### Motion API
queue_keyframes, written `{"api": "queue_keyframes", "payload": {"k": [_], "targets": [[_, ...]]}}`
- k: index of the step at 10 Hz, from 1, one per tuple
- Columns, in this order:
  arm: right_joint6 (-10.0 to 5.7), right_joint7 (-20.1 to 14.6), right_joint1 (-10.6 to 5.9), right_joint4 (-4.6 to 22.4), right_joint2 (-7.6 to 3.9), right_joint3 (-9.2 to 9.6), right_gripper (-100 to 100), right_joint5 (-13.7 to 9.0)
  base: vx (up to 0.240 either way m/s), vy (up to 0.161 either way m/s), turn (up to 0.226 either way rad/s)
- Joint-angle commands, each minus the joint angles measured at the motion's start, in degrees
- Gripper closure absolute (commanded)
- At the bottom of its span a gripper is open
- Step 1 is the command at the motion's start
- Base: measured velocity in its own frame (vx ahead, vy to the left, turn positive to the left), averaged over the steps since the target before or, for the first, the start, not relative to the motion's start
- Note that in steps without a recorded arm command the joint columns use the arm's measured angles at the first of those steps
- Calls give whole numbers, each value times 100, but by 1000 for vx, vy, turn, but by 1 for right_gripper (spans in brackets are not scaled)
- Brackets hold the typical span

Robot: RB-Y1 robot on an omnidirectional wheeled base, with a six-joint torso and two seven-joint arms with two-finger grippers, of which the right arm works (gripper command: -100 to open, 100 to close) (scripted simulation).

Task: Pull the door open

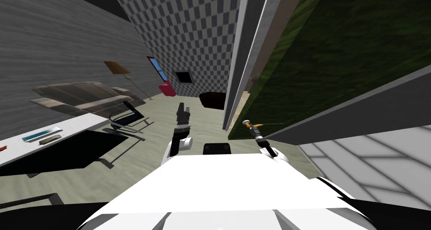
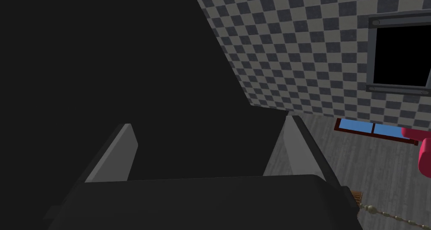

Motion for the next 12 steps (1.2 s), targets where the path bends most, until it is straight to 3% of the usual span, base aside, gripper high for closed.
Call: {"api": "queue_keyframes", "payload": {"k": [1,6,7,8,12], "targets": [[-175,-41,21,121,-56,42,100,-11,-158,-48,96],[-680,-202,252,254,-303,227,100,-86,-198,-78,166],[-633,-176,165,286,-227,229,100,-61,-117,-24,34],[-831,-222,256,369,-285,294,100,-85,-172,-63,202],[-1189,-290,427,490,-414,395,100,-141,-190,-92,177]]}}
